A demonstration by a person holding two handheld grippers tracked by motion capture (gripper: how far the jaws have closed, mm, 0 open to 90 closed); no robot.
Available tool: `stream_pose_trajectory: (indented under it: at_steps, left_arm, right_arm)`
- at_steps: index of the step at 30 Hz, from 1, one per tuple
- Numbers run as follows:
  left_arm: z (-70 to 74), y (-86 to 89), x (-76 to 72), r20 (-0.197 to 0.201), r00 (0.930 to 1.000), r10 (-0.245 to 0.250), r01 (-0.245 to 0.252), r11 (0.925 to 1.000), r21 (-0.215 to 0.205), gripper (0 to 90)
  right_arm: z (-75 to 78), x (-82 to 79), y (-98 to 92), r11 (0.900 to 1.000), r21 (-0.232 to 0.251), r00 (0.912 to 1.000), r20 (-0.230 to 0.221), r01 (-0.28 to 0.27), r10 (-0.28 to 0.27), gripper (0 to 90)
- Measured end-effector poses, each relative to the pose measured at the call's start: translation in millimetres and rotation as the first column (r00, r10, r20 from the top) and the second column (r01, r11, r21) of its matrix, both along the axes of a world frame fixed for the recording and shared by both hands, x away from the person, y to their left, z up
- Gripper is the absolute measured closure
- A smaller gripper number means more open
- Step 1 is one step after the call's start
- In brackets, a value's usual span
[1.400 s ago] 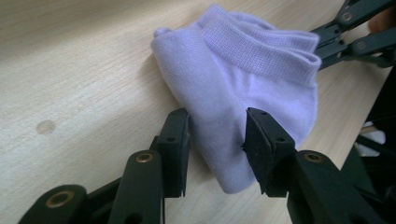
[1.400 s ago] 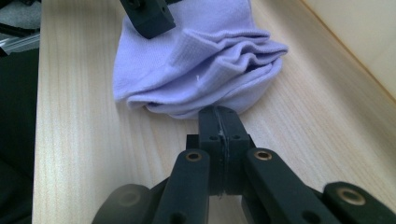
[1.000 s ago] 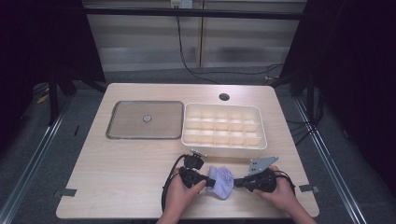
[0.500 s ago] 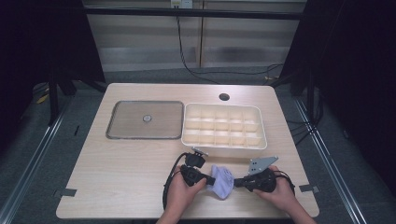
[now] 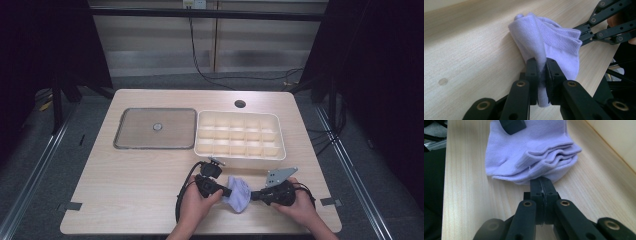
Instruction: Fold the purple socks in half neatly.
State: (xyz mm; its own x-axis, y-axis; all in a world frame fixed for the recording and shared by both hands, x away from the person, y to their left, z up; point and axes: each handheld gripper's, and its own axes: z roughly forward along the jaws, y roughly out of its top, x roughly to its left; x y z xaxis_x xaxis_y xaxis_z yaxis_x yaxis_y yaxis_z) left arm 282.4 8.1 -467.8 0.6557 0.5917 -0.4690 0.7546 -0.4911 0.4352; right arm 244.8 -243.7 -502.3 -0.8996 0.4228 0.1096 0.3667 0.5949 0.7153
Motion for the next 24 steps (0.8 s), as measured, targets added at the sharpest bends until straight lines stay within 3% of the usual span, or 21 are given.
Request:
stream_pose_trajectory:
  at_steps: [24]
  left_arm:
    - [6.2, -11.5, -0.5, 0.015, 0.9995, -0.027, 0.027, 0.9995, 0.019, 81.6]
  right_arm:
    - [0.1, 0.1, 2.9, 1.000, 0.000, 1.0000, 0.000, 0.001, -0.001, 89.6]
